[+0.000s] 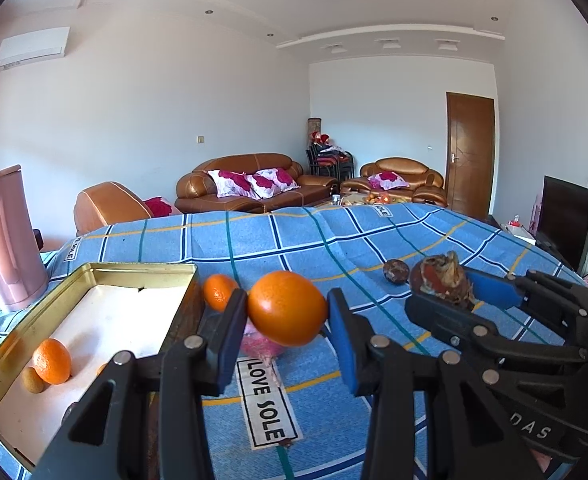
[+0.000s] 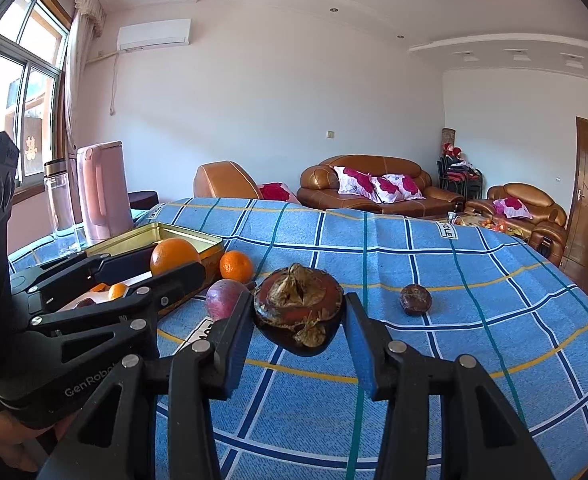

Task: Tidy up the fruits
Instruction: 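Carry the mangosteen and the orange toward the gold tin tray with both grippers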

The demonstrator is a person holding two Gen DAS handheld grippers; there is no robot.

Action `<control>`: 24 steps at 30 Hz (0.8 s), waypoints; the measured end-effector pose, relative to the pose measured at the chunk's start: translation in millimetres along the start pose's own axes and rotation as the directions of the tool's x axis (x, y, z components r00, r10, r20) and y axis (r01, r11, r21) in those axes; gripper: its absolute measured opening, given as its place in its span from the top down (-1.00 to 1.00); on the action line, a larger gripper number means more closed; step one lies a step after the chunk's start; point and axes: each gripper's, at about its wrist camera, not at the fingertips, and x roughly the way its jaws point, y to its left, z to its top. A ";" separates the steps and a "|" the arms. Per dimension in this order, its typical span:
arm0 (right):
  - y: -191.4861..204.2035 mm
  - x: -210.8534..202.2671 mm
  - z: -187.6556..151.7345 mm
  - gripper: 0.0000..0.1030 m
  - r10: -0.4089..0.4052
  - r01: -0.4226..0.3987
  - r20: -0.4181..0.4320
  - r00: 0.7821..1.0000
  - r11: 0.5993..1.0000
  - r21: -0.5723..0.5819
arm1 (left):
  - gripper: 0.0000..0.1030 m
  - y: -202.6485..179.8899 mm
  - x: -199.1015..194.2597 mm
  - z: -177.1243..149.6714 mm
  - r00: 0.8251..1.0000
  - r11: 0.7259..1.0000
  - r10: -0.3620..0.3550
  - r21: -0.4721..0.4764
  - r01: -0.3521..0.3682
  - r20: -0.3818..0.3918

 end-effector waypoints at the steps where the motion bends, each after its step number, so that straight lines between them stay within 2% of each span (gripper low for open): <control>1: 1.1 0.7 -0.1 0.09 -0.001 0.001 -0.005 1.000 1.000 0.000 | 0.18 1.5 0.5 0.0 1.000 1.000 -0.003 -0.004 0.003 -0.004; 12: 16.6 8.0 1.1 0.09 0.000 0.000 -0.034 0.999 1.000 -0.013 | 0.18 18.1 -2.3 -4.2 0.999 0.999 -0.021 -0.025 0.020 -0.037; 24: 43.7 15.1 6.7 0.09 0.051 -0.052 -0.045 0.998 0.998 -0.021 | 0.18 48.7 -18.0 -11.8 0.998 0.998 -0.018 -0.063 0.014 -0.055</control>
